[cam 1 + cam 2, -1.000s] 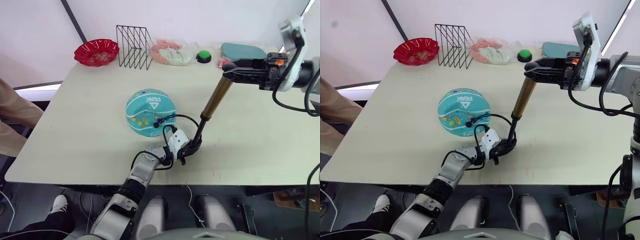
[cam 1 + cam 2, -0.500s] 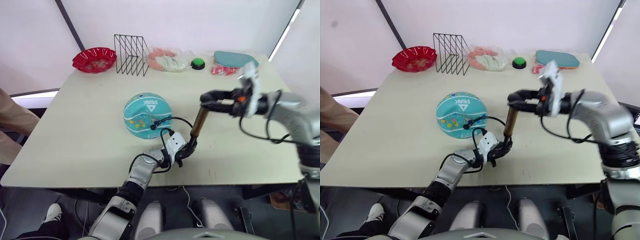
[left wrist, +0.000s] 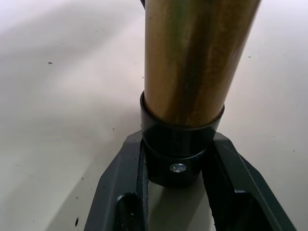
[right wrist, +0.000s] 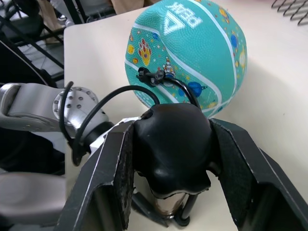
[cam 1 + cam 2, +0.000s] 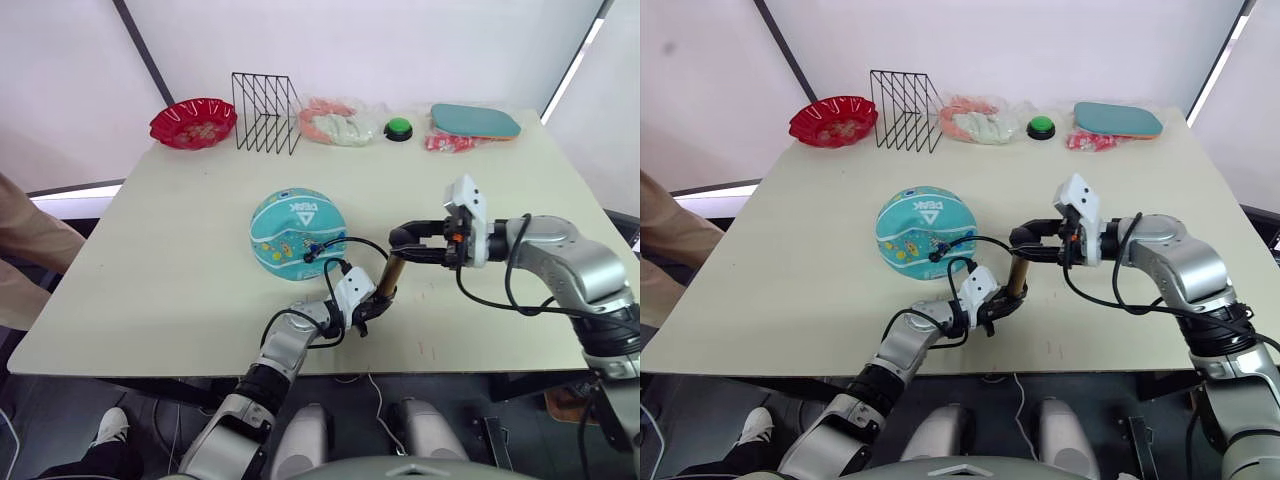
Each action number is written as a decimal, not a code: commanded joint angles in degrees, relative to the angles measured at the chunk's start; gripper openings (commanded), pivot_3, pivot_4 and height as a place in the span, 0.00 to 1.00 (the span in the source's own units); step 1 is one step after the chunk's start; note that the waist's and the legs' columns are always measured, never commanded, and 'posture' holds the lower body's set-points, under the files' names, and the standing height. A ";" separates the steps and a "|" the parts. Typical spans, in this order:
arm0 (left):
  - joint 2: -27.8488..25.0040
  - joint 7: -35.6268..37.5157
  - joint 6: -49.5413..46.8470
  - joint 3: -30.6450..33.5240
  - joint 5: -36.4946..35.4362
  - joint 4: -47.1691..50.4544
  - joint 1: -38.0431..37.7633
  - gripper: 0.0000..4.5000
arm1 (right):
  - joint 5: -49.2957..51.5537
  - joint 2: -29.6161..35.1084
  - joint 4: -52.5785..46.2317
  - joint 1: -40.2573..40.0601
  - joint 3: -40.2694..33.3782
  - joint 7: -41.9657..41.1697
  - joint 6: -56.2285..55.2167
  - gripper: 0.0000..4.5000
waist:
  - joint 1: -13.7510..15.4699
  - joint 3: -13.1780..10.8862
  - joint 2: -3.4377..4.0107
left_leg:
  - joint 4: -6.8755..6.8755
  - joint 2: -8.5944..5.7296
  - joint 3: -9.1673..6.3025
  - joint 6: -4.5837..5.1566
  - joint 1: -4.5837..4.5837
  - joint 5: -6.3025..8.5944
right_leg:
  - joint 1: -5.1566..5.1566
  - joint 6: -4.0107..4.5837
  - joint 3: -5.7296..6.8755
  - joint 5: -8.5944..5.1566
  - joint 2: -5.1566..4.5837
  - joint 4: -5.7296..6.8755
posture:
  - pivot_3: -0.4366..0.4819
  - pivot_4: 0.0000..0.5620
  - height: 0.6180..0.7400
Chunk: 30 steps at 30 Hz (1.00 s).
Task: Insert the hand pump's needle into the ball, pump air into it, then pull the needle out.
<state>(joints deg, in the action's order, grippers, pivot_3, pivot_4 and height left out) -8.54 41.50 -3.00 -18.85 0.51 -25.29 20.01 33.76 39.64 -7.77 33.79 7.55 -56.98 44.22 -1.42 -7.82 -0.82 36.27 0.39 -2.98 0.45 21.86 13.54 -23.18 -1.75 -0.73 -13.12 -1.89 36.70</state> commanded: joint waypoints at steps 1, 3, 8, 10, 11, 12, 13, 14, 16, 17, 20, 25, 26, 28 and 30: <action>-0.84 0.03 -1.85 0.37 0.33 -3.86 -1.67 0.23 | 6.50 4.30 -3.74 4.00 -9.51 0.00 6.34 0.41 | 0.54 -0.16 0.05 | 0.02 -0.04 0.03 0.00 0.14 0.00 | -0.14 -0.20 -0.03 0.12 0.00 0.00 | 0.48 0.27 1.00; -0.76 0.29 -1.58 0.37 0.36 -4.21 -1.57 0.23 | 9.49 5.34 -4.27 6.72 -12.57 0.51 8.45 0.41 | 1.00 -0.41 0.22 | 0.12 -0.12 0.03 0.00 0.59 0.00 | -0.46 -0.24 -0.02 0.18 -0.04 0.01 | 0.48 0.27 1.00; -0.87 0.87 -0.82 -0.08 0.59 -4.89 -1.19 0.23 | 15.42 8.64 -2.68 15.19 -18.27 2.20 14.88 0.41 | 1.15 -1.07 0.11 | 0.21 -0.20 -0.03 0.00 0.91 0.00 | -0.65 -0.09 0.03 0.31 -0.10 -0.02 | 0.48 0.27 1.00; -0.85 0.96 -0.66 -0.23 0.67 -5.10 -1.14 0.23 | 15.90 10.16 -2.29 16.84 -18.65 2.29 16.01 0.41 | 1.18 -1.17 0.04 | 0.22 -0.19 -0.05 0.01 0.91 0.00 | -0.65 -0.24 0.07 0.21 -0.12 -0.03 | 0.48 0.27 1.00; -0.83 0.97 -0.58 -0.31 0.73 -5.18 -1.15 0.23 | 16.05 10.96 -2.21 17.48 -18.62 2.09 16.47 0.41 | 1.18 -1.19 0.02 | 0.22 -0.19 -0.06 0.01 0.91 0.00 | -0.65 -0.26 0.08 0.19 -0.12 -0.03 | 0.48 0.27 1.00; -0.81 1.00 -0.55 -0.33 0.73 -5.29 -1.14 0.23 | 15.85 11.61 -2.23 17.76 -18.18 1.95 16.62 0.41 | 1.16 -1.21 0.03 | 0.22 -0.19 -0.07 0.01 0.91 0.00 | -0.65 -0.27 0.10 0.19 -0.12 -0.03 | 0.48 0.27 1.00; -0.77 1.03 -0.55 -0.30 0.68 -5.41 -1.13 0.23 | 15.49 11.98 -2.26 17.66 -17.51 1.96 16.49 0.41 | 1.16 -1.21 0.03 | 0.22 -0.18 -0.06 0.01 0.91 0.00 | -0.64 -0.27 0.09 0.19 -0.12 -0.03 | 0.48 0.27 1.00; -0.74 1.02 -0.53 -0.30 0.66 -5.48 -1.13 0.23 | 15.07 12.05 -2.38 17.17 -16.74 1.97 16.14 0.41 | 1.16 -1.21 0.03 | 0.22 -0.18 -0.05 0.01 0.91 0.00 | -0.64 -0.28 0.09 0.19 -0.12 -0.03 | 0.48 0.27 1.00; -0.71 0.99 -0.42 -0.33 0.71 -5.59 -1.12 0.23 | 14.48 11.26 -2.66 15.58 -15.37 2.23 15.40 0.41 | 1.14 -1.21 0.03 | 0.23 -0.17 -0.03 0.01 0.90 0.00 | -0.64 -0.29 0.08 0.19 -0.12 -0.02 | 0.48 0.27 1.00; -0.72 0.98 -0.35 -0.34 0.75 -5.68 -1.08 0.23 | 13.26 10.83 -3.03 13.88 -13.63 2.15 14.55 0.41 | 1.14 -1.20 0.03 | 0.24 -0.17 -0.02 0.01 0.90 0.00 | -0.64 -0.29 0.08 0.19 -0.11 -0.02 | 0.48 0.27 1.00; -0.74 0.95 -0.12 -0.36 0.83 -6.00 -0.93 0.23 | 9.35 10.38 -3.97 8.82 -8.49 1.05 10.91 0.41 | 1.12 -1.11 -0.05 | 0.25 -0.16 -0.05 0.01 0.81 0.00 | -0.54 -0.29 0.11 0.19 -0.10 -0.02 | 0.48 0.27 1.00; -0.58 0.59 0.02 -0.10 0.99 -6.35 -0.88 0.23 | 2.29 4.06 0.78 1.83 0.36 1.85 3.60 0.41 | 0.69 -0.70 -0.46 | 0.26 -0.08 -0.01 0.01 0.34 0.00 | -0.15 -0.20 0.12 0.12 -0.06 -0.01 | 0.48 0.27 1.00; -0.52 0.49 0.05 -0.05 1.04 -6.34 -0.93 0.23 | 0.09 3.13 1.64 0.98 2.54 1.72 1.88 0.41 | 0.59 -0.62 -0.47 | 0.23 -0.05 0.04 0.01 0.05 0.01 | 0.07 -0.09 0.09 0.05 -0.06 -0.02 | 0.48 0.27 1.00; -0.44 0.35 0.13 -0.04 1.16 -6.48 -0.92 0.23 | -2.85 1.64 3.11 -0.32 5.22 1.37 -0.64 0.41 | 0.50 -0.57 -0.41 | 0.23 0.04 0.03 0.01 -0.18 0.01 | 0.30 -0.05 0.10 0.01 -0.07 -0.01 | 0.48 0.27 1.00; -0.59 0.05 0.34 -0.20 1.49 -6.40 -0.92 0.23 | -4.27 -0.64 5.26 -1.90 6.70 1.63 -2.26 0.41 | 0.45 -0.38 -0.42 | 0.22 0.08 -0.01 0.01 -0.22 0.01 | 0.32 -0.05 0.11 0.01 -0.06 -0.01 | 0.48 0.27 1.00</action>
<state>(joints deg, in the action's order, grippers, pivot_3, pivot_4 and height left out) -8.17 41.51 -0.71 -18.56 0.65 -28.53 21.05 35.46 39.50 -7.19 35.98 7.53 -55.93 41.03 -0.96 -8.20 -1.24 36.49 0.47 -3.00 0.46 21.63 13.55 -22.85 -1.80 -0.60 -13.11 -1.94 36.69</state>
